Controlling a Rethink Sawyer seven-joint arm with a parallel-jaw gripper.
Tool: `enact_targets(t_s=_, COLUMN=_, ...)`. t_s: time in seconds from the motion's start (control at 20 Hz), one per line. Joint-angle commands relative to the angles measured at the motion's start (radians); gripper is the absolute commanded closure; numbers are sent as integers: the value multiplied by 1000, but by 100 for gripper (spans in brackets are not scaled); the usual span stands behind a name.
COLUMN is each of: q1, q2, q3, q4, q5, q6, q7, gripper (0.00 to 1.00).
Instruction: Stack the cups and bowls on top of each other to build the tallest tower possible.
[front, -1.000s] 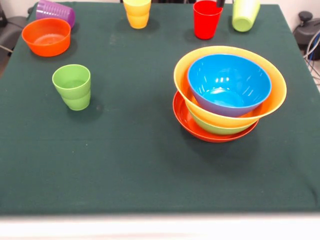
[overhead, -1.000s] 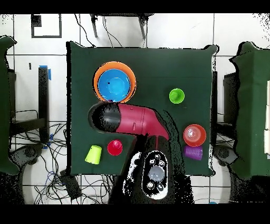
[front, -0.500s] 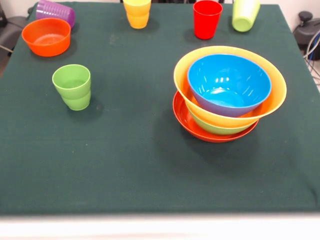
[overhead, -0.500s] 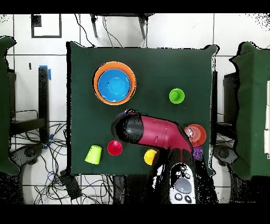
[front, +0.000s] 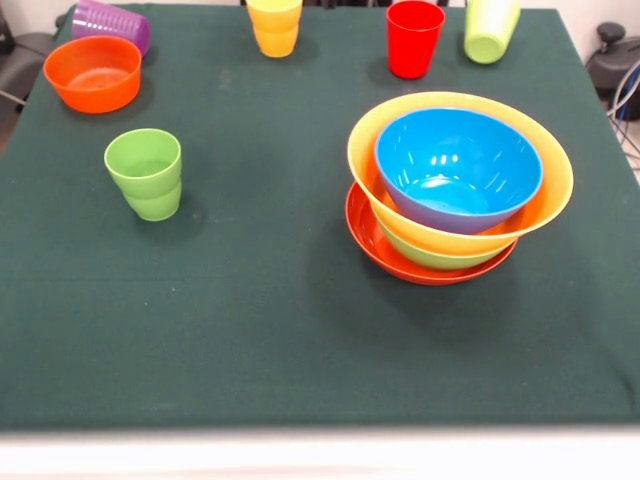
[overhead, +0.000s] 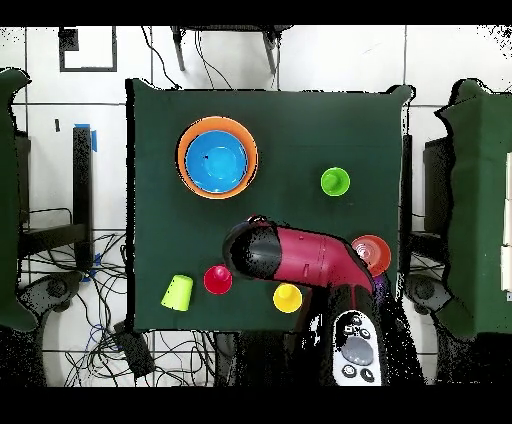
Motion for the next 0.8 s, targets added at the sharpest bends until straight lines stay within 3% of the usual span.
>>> enact_targets(t_s=0.05, q1=-9, q2=42, q3=134, q4=58, q5=-88, q6=-62, q7=-85, gripper=0)
enact_targets(t_s=0.45, q1=10, q2=-51, q3=118, q4=169, q5=-87, q6=-51, q7=-41, gripper=0)
enact_targets(t_s=0.8, q1=-93, q2=-50, q3=155, q4=212, q5=-156, q6=-79, q7=-148, gripper=0)
